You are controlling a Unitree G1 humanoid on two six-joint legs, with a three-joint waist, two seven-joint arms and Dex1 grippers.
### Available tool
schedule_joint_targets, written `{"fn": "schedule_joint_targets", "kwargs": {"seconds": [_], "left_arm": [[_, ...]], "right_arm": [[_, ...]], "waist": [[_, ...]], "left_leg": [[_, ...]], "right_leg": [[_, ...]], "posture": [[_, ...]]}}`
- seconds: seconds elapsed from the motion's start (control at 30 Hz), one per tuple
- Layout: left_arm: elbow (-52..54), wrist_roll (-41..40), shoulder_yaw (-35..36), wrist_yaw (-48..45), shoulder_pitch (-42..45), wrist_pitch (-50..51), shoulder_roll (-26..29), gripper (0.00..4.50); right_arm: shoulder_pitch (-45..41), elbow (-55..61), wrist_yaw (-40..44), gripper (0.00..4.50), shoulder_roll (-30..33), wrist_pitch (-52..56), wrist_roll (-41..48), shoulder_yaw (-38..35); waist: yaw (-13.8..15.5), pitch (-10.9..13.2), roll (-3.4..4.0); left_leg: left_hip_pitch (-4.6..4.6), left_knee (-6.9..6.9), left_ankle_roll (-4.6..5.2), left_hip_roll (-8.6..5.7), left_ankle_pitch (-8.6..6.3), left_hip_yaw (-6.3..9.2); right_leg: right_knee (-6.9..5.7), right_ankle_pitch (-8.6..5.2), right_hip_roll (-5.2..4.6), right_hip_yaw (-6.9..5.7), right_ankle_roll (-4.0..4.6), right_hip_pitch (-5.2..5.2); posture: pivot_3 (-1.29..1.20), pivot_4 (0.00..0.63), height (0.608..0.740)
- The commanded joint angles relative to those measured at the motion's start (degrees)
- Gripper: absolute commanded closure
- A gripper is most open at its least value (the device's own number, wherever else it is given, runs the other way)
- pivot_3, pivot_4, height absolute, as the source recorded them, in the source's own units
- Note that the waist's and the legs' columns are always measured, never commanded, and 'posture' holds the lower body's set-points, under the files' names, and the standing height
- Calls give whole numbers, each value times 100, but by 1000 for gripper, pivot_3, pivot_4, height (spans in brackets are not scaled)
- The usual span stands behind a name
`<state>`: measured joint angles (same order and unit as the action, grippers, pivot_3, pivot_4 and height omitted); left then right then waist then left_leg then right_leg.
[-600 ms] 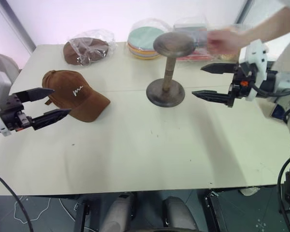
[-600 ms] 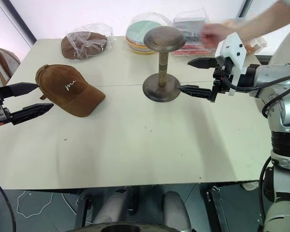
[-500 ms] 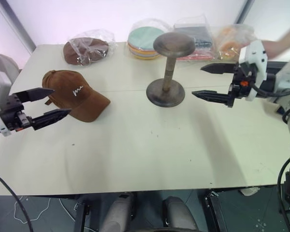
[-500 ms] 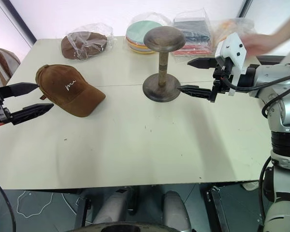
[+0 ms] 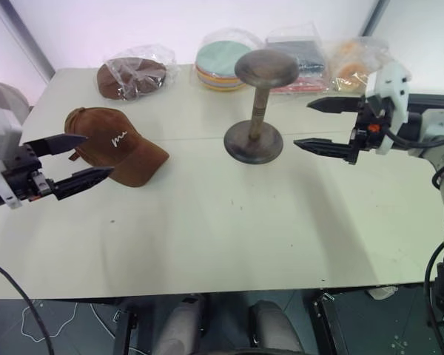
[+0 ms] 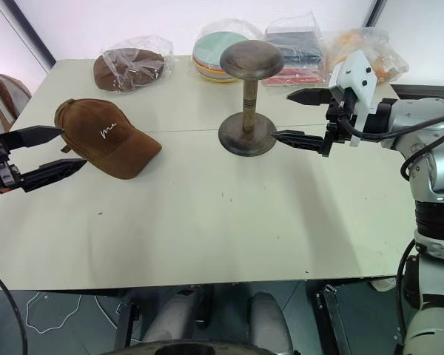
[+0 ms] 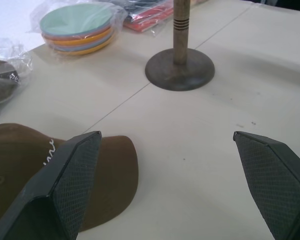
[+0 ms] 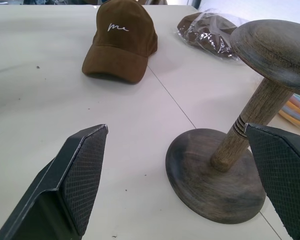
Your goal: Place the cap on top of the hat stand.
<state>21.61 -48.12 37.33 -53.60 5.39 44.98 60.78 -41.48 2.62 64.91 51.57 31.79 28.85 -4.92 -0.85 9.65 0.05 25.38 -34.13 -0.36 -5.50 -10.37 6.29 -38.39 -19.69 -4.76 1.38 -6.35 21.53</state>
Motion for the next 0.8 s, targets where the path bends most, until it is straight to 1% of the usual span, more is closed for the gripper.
{"fn": "schedule_joint_targets", "kwargs": {"seconds": [0.03, 0.57, 0.7, 0.8], "left_arm": [[120, -62, 114, 27, 70, -13, 46, 51], [221, 84, 3, 55, 51, -128, 80, 51], [390, 657, -327, 161, -58, -526, 72, 51], [649, 987, -888, 903, 239, -642, -320, 51]], "right_arm": [[-163, 148, -19, 0, 15, -43, 14, -73], [-139, 164, -32, 0, 46, -65, -8, -85], [-94, 195, -21, 0, 54, -77, -38, -85], [-67, 196, -25, 0, 41, -96, -62, -69]], "waist": [[0, 0, 0], [1, 0, 0], [2, 0, 0], [19, 0, 0]], "left_leg": [[0, 0, 0, 0, 0, 0], [0, -2, 0, 0, 0, 0], [-1, -3, 0, 0, 0, -1], [-3, -4, 0, 0, 0, -1]], "right_leg": [[0, 0, 0, 0, 0, 0], [-2, 0, 0, 0, 0, -1], [-3, 0, 0, 0, 0, -2], [-2, 0, 0, 0, 0, -5]], "posture": [[0, 150, 740], [0, 150, 740], [0, 150, 740], [0, 150, 740]]}}
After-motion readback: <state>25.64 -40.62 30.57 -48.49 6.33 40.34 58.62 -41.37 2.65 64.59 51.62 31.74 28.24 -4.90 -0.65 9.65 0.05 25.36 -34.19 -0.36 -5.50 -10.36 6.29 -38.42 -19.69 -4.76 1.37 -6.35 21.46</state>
